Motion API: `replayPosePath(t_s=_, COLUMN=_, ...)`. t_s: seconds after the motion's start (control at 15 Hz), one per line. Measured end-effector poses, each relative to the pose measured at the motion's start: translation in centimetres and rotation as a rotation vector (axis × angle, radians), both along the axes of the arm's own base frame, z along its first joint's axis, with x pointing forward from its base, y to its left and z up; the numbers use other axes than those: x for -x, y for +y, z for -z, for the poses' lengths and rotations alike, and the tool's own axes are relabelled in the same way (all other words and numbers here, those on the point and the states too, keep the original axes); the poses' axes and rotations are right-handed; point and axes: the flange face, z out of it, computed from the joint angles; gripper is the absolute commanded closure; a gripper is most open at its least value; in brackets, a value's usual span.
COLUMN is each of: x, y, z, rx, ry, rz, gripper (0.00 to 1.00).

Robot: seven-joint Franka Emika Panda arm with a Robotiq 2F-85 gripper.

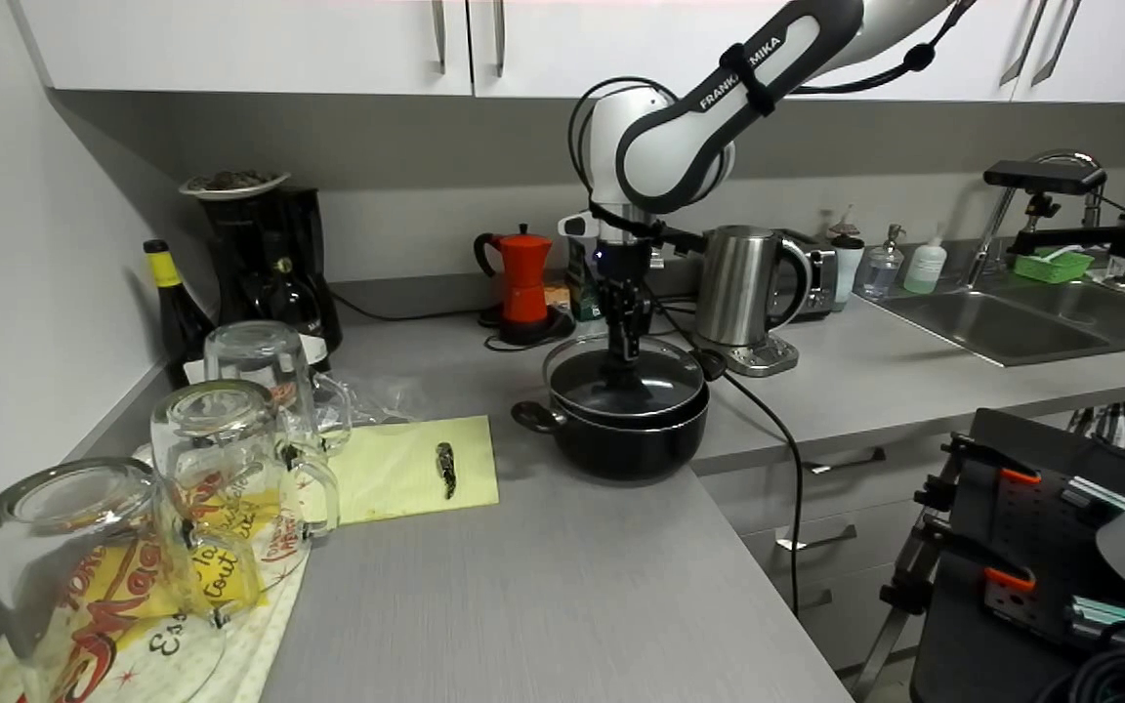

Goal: Put the lid on the pan

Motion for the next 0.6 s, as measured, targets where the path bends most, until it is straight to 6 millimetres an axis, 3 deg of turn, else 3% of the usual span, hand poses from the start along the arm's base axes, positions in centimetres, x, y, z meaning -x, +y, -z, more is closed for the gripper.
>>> replayPosePath(t_s=0.6, x=0.01, y=-0.38, z=0.04, rx=-0.009, ry=0.001, rz=0.013, gripper=0.74)
